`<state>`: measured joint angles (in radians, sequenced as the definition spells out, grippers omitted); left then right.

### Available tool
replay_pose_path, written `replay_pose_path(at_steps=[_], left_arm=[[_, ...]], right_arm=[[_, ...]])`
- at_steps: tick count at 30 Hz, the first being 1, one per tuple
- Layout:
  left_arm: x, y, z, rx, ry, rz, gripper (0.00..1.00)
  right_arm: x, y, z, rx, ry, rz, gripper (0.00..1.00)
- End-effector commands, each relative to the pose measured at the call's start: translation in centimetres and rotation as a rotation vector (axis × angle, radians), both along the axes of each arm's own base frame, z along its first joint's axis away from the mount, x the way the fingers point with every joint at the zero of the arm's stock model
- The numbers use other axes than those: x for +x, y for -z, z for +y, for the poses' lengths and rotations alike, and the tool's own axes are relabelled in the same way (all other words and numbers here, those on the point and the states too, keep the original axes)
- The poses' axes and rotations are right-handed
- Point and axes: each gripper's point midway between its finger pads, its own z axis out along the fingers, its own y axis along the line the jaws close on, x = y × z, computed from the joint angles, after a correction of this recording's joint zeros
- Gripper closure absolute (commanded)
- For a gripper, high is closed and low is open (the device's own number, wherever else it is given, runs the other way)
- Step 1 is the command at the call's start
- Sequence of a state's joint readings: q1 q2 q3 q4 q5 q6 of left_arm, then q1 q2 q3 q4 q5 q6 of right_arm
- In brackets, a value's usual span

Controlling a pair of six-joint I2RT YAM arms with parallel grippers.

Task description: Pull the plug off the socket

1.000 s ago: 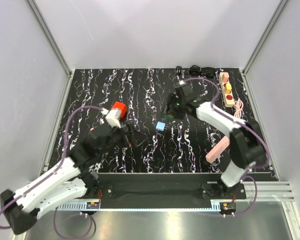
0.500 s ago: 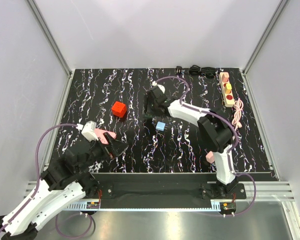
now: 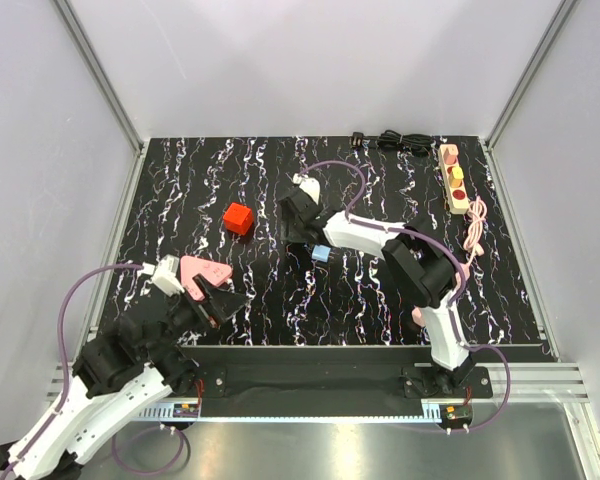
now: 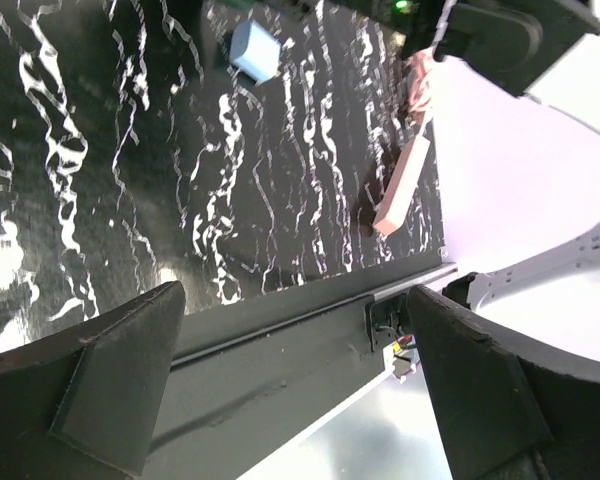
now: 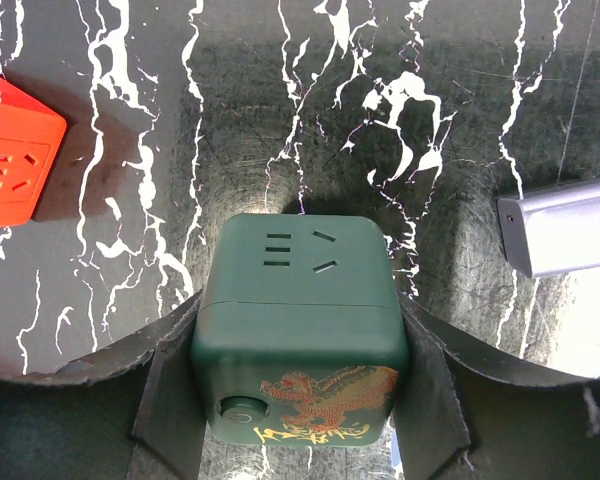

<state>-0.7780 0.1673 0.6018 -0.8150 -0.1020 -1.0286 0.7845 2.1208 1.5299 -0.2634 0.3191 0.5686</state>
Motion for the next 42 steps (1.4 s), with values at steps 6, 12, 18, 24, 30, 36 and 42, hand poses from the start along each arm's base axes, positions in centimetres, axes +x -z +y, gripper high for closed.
replay_pose_path(at_steps=[6,12,18,24,30,36,42], left_arm=[[0.1,1.3,-1.5,-0.002,0.029,0.085,0.01],[0.4,2.8,-2.7,-0.017,0.045,0.134,0.01],[1.5,3.8,-4.1,-0.014,0.053,0.148,0.01],[3.9,1.8,-7.0,-0.028,0.093,0.107,0.01],[9.1,-3.1,-9.2,0.050,0.018,-0.070,0.06],[14.3,-6.8,-13.5,0.076,0.021,-0.261,0.07],[21.0,-7.8,-20.0,0.171,0.119,-0.359,0.07]], right_arm=[[-1.2,-3.3,-0.6,-0.014,-0.042,-0.030,0.00],[-2.0,-8.2,-0.8,0.053,-0.063,-0.060,0.00],[-0.8,-14.2,-6.9,0.122,0.031,-0.110,0.00],[1.3,-18.1,-21.1,0.204,0.333,-0.180,0.00],[5.1,-18.8,-34.9,0.214,0.606,-0.232,0.00],[8.5,-15.0,-43.9,0.211,0.740,-0.169,0.00],[11.2,-13.3,-46.6,0.205,0.760,-0.155,0.01]])
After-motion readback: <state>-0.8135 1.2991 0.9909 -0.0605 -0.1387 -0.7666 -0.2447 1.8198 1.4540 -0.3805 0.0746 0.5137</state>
